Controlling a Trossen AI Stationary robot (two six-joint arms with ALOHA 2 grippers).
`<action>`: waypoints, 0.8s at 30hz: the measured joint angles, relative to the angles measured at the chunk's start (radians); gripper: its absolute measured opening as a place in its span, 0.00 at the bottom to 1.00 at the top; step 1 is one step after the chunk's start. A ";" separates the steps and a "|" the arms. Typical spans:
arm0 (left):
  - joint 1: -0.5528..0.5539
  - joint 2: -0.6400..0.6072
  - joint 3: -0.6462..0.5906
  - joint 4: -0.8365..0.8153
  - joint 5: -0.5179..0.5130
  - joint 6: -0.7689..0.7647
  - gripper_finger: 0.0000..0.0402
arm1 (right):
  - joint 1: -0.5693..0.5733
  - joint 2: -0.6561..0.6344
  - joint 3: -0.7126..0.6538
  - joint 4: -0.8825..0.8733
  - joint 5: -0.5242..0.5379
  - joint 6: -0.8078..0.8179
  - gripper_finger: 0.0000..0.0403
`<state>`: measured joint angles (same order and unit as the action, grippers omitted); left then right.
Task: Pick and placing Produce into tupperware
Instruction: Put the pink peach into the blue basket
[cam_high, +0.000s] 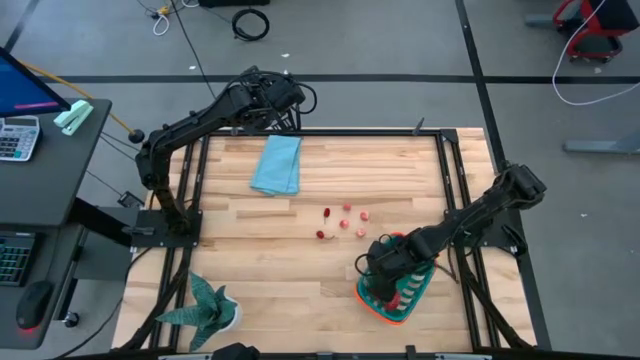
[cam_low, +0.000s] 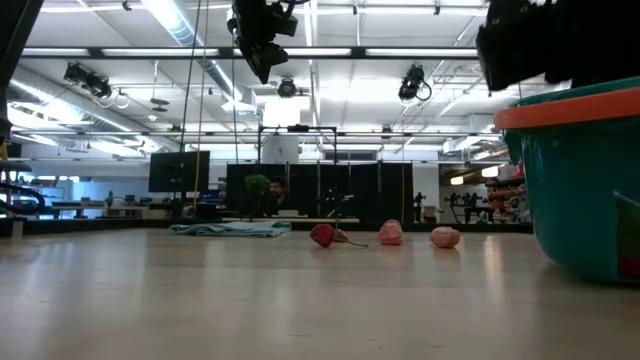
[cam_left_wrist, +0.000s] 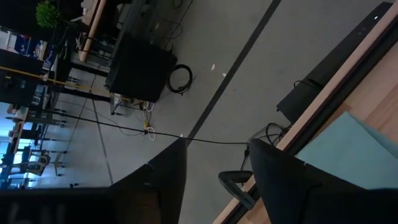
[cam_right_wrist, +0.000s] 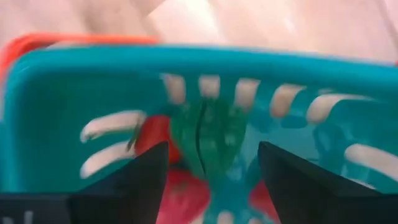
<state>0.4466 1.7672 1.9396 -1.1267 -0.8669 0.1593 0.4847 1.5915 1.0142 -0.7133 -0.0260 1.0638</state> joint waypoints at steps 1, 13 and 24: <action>0.000 0.000 0.000 0.000 0.000 0.000 0.45 | 0.000 -0.017 0.000 0.000 -0.016 -0.010 0.64; 0.000 0.000 0.000 0.002 0.000 -0.022 0.44 | -0.006 -0.293 0.000 0.021 0.266 -0.222 0.64; 0.000 0.000 0.000 0.019 0.000 -0.024 0.44 | -0.346 -0.201 0.000 0.026 0.450 -0.399 0.64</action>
<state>0.4466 1.7672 1.9396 -1.1075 -0.8665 0.1349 0.1390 1.3903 1.0142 -0.6870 0.4241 0.6646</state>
